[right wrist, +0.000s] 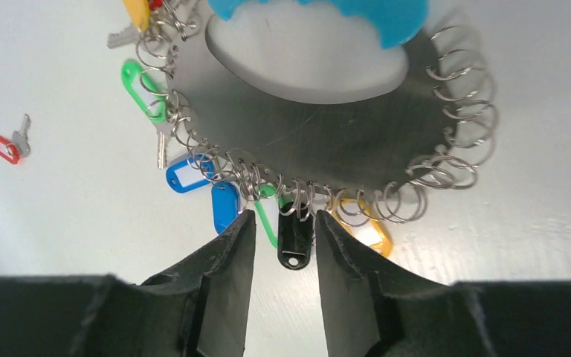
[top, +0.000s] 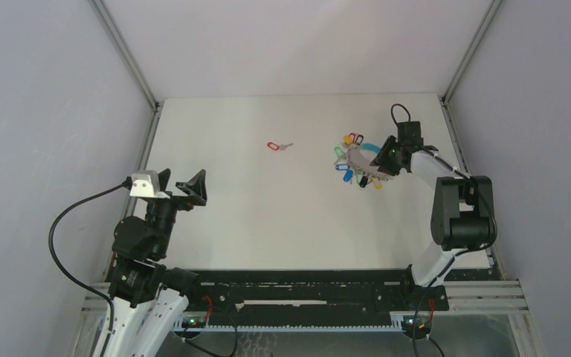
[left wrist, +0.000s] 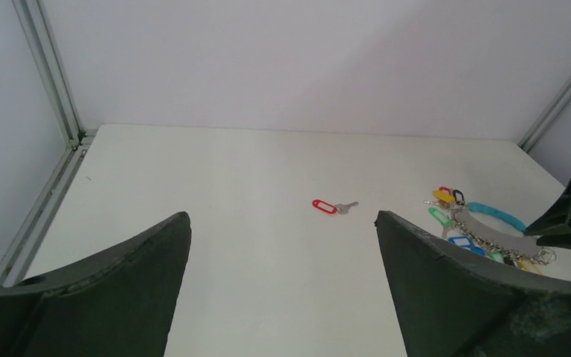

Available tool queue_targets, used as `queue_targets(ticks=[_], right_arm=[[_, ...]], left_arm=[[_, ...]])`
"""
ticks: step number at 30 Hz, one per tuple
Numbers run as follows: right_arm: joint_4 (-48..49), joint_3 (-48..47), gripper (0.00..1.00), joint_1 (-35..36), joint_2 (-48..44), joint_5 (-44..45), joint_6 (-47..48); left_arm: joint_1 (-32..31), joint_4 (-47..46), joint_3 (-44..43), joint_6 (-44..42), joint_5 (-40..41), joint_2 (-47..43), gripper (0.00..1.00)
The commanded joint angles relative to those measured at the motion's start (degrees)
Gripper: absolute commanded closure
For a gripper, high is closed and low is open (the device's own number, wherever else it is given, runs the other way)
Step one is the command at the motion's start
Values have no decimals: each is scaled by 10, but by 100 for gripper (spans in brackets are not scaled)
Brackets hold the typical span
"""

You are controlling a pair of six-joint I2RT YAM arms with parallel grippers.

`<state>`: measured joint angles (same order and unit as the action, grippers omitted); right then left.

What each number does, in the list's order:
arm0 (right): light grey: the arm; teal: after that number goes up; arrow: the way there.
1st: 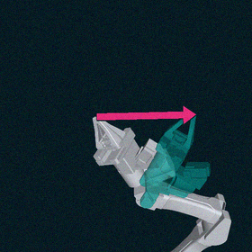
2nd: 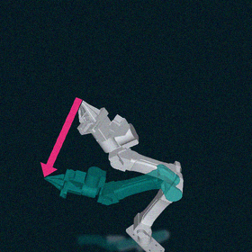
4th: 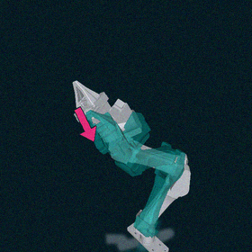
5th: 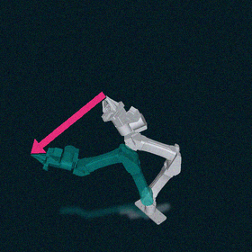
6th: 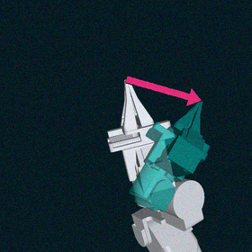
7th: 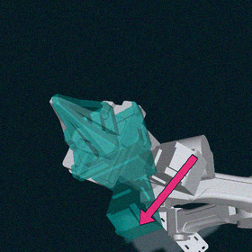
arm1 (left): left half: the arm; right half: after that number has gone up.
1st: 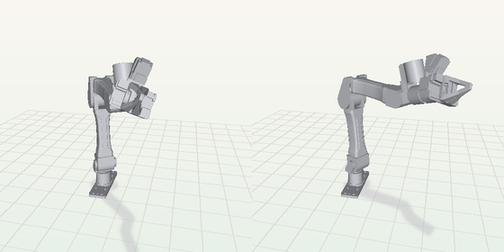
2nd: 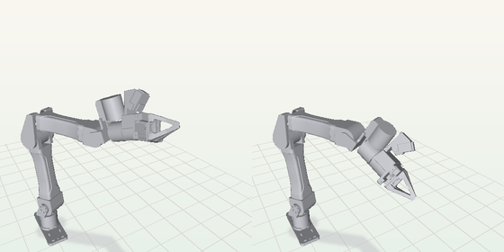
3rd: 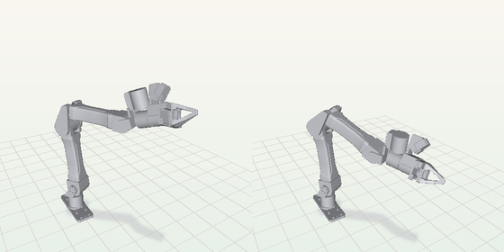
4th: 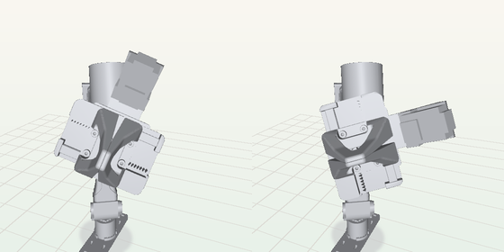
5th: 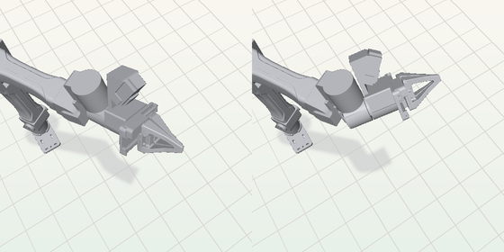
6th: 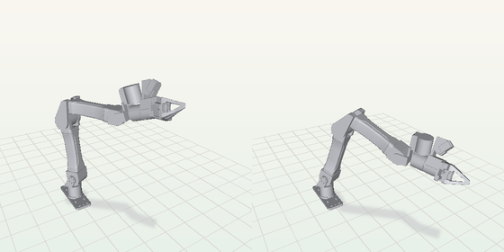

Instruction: Put the keys on the keyring

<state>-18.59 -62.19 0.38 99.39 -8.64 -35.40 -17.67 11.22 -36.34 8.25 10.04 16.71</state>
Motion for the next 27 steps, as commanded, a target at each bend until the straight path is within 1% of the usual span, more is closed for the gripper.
queue_targets(ticks=[1,4,8,13,15,19,27], right_arm=[[36,27,63,-18,-61,24,38],[44,54,61,-46,-70,12,40],[60,82,56,-79,-72,0,57],[109,111,53,-127,-63,-55,84],[122,112,53,-140,-50,-74,92],[147,105,53,-158,-17,-139,93],[147,78,55,-165,41,-212,81]], left_arm=[[-4,-19,-11,5,-12,0,1],[-6,-19,-11,5,-11,2,1],[-8,-19,-11,4,-9,5,1],[-9,-19,-11,3,-9,11,1],[-8,-19,-11,2,-10,16,1],[-9,-19,-11,2,-12,23,2],[-10,-19,-11,-1,-17,29,2]])
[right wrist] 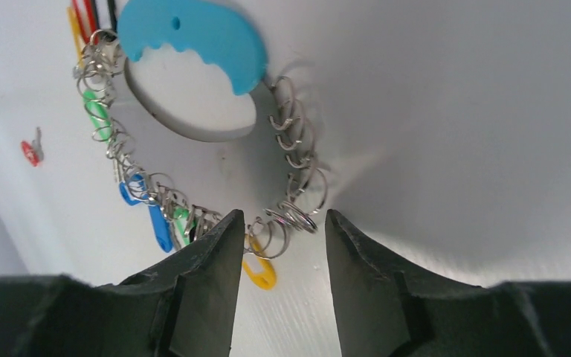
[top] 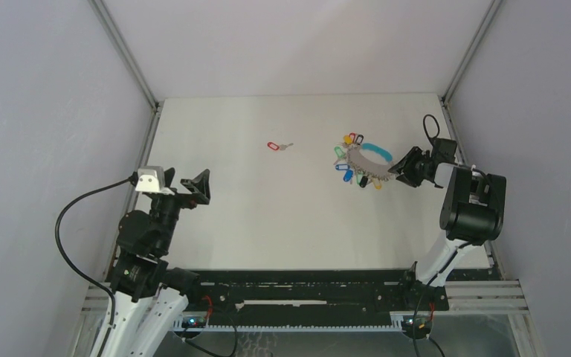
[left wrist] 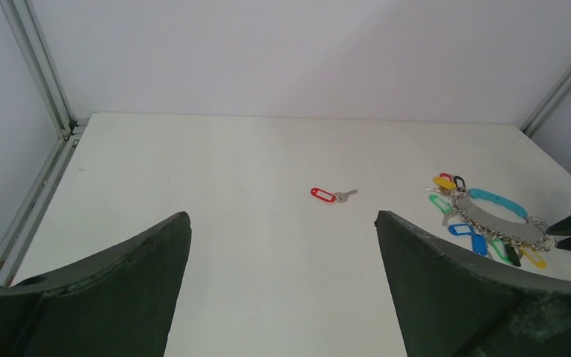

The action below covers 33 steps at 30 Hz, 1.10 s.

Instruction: Put the keys on the keyring

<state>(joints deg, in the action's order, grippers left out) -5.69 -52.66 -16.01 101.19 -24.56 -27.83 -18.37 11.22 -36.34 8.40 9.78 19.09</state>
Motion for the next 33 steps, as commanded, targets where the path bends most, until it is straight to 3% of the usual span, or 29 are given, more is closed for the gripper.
queue_targets(ticks=[1,5,18,33], right_arm=[[21,-17,55,-1,28,-60,3],[23,-17,60,-1,33,-72,5],[9,5,99,39,-36,-72,35],[-29,88,100,271,-215,2,30]], left_arm=[[-3,-18,-11,-2,-15,5,2],[-3,-18,-10,-3,-15,4,2],[-4,-18,-11,0,-28,1,2],[-19,32,-68,61,-132,58,1]])
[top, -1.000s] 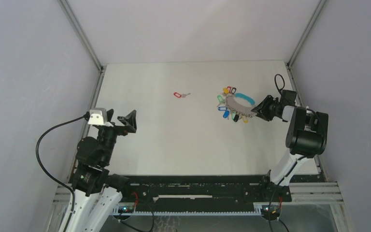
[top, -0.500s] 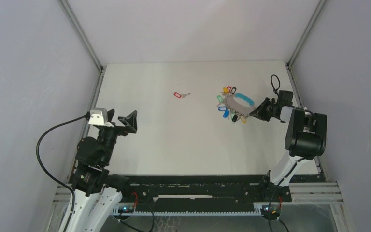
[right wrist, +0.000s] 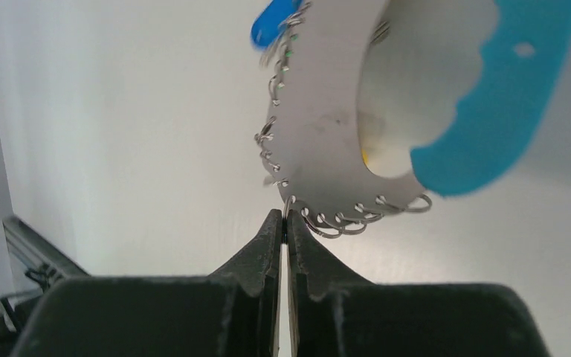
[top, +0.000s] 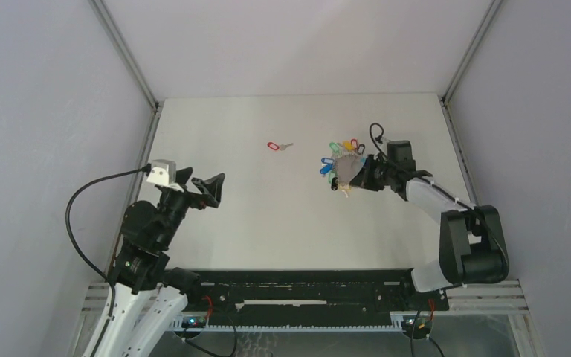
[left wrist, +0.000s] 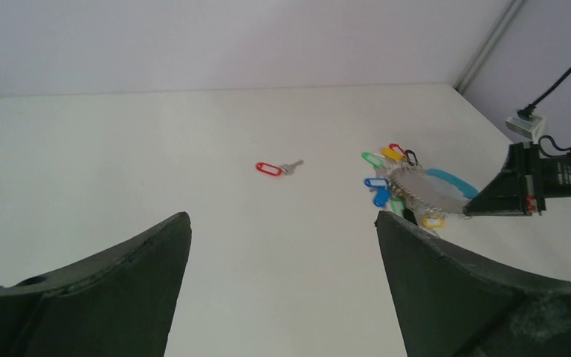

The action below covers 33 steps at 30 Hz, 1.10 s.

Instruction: Put the keys on the keyring

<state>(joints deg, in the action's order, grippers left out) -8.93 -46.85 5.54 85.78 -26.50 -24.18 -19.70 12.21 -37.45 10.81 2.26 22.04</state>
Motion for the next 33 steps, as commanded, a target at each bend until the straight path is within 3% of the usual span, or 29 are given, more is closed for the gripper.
queue_targets(ticks=[1,8,14,19,23,28,33], right_arm=[[7,39,100,79,-75,30,-15],[39,75,100,264,-131,159,-87],[95,75,100,374,-86,243,-134],[111,45,99,419,-18,249,-139],[95,22,90,444,13,247,-123],[46,15,73,453,-16,256,-97],[-31,15,67,452,-69,301,-71]], left_arm=[[-7,32,-61,46,-67,35,1],[-6,53,-29,136,-128,41,0],[-10,48,39,201,-121,6,0],[-16,30,91,251,-120,12,0],[-29,-8,135,287,-126,24,0],[-58,-40,162,308,-107,46,1],[-72,-68,150,293,-106,125,5]])
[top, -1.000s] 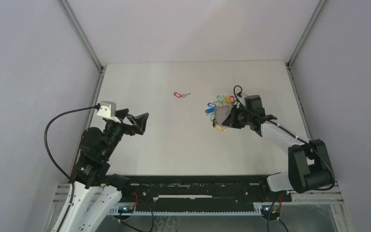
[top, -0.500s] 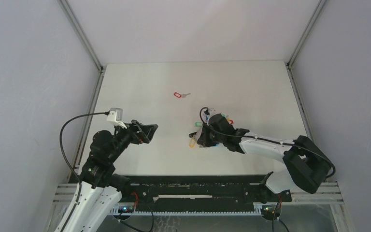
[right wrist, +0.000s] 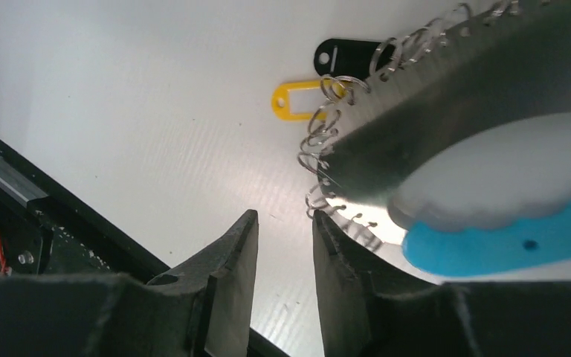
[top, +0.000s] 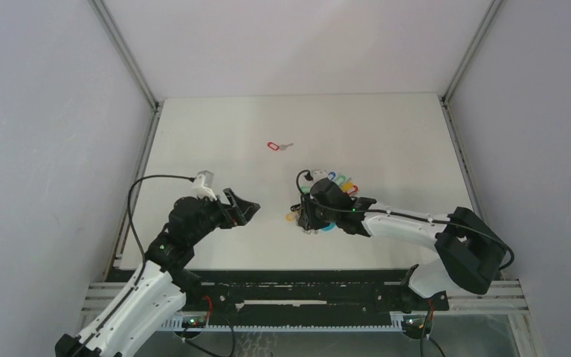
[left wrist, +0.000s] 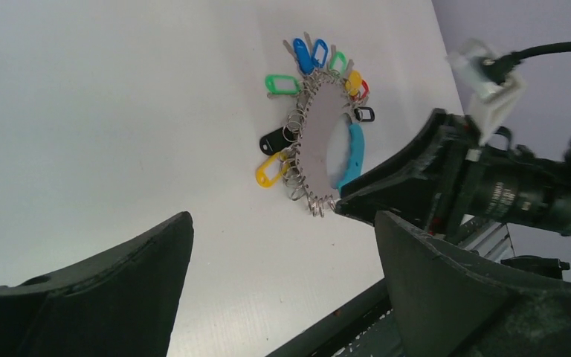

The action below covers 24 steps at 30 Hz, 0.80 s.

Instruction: Put the keys on the keyring

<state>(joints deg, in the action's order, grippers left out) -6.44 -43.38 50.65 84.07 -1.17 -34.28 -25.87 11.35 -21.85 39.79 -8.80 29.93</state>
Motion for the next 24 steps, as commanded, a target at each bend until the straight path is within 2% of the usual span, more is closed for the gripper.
queue_targets(ticks=[1,7,13,18,24], right_arm=[[-69,-20,66,-1,-64,59,34],[-103,6,61,-40,-97,81,46],[-101,25,61,-77,-99,65,51],[-79,23,61,-66,-90,46,78],[-122,-24,63,-23,-51,81,111]], left_arm=[[-14,-67,-10,2,5,63,6],[-75,-101,-32,-27,35,149,7],[-106,-134,-62,-55,37,244,8],[-118,-164,-78,-60,19,306,12],[-119,-180,-87,-60,14,359,13]])
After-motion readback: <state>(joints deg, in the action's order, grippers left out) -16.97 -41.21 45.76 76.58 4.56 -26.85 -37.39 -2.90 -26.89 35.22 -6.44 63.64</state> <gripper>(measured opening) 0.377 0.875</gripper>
